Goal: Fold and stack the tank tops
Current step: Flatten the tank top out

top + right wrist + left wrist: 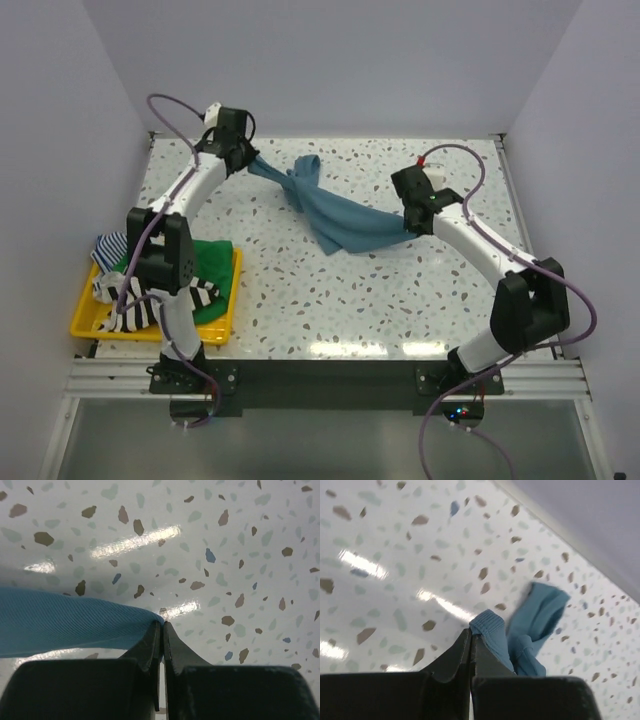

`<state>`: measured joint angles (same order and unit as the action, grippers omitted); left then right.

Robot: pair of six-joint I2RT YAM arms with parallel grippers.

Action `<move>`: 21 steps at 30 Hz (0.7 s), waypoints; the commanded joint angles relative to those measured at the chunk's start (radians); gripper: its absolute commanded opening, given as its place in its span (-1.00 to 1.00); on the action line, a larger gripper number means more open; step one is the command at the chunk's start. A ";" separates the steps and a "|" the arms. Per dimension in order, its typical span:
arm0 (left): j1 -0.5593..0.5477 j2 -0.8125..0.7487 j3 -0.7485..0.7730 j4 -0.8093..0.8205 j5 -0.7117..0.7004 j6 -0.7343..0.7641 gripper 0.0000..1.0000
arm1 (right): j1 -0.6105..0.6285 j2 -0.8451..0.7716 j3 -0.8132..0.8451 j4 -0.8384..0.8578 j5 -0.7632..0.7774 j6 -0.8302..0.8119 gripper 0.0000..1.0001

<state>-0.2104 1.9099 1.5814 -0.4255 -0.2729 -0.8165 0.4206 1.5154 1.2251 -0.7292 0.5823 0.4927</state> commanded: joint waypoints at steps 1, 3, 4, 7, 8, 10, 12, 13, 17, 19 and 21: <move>-0.006 0.171 0.299 -0.111 -0.051 0.066 -1.00 | -0.046 0.043 -0.029 0.099 -0.058 0.046 -1.00; -0.001 0.251 0.434 -0.185 -0.046 0.094 -1.00 | -0.054 0.081 -0.039 0.122 -0.091 0.055 -1.00; 0.000 0.315 0.551 -0.208 -0.040 0.097 -1.00 | -0.054 0.092 -0.045 0.128 -0.093 0.058 -1.00; 0.002 0.368 0.702 -0.272 -0.019 0.112 -1.00 | -0.065 0.138 -0.078 0.169 -0.110 0.063 -1.00; 0.000 0.356 0.698 -0.250 -0.017 0.119 -1.00 | -0.077 0.152 -0.081 0.177 -0.114 0.063 -1.00; 0.002 0.298 0.611 -0.179 0.003 0.151 -1.00 | -0.086 0.199 -0.088 0.191 -0.133 0.066 -0.84; 0.020 0.301 0.603 -0.154 0.064 0.146 -1.00 | -0.091 0.226 -0.084 0.197 -0.150 0.073 -0.59; 0.023 0.326 0.630 -0.166 0.080 0.148 -1.00 | -0.091 0.229 -0.085 0.200 -0.160 0.076 -0.55; 0.023 0.339 0.596 -0.168 0.096 0.154 -1.00 | -0.027 0.166 -0.090 0.202 -0.084 0.080 -0.21; 0.023 0.321 0.533 -0.142 0.098 0.155 -1.00 | 0.030 0.141 -0.056 0.185 -0.004 0.067 -0.06; 0.023 0.324 0.517 -0.125 0.106 0.155 -1.00 | 0.137 0.118 -0.024 0.203 0.017 0.046 -0.03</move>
<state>-0.1963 2.2711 2.1292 -0.5907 -0.1925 -0.6865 0.4305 1.7172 1.1294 -0.5541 0.5098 0.5564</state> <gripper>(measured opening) 0.019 0.476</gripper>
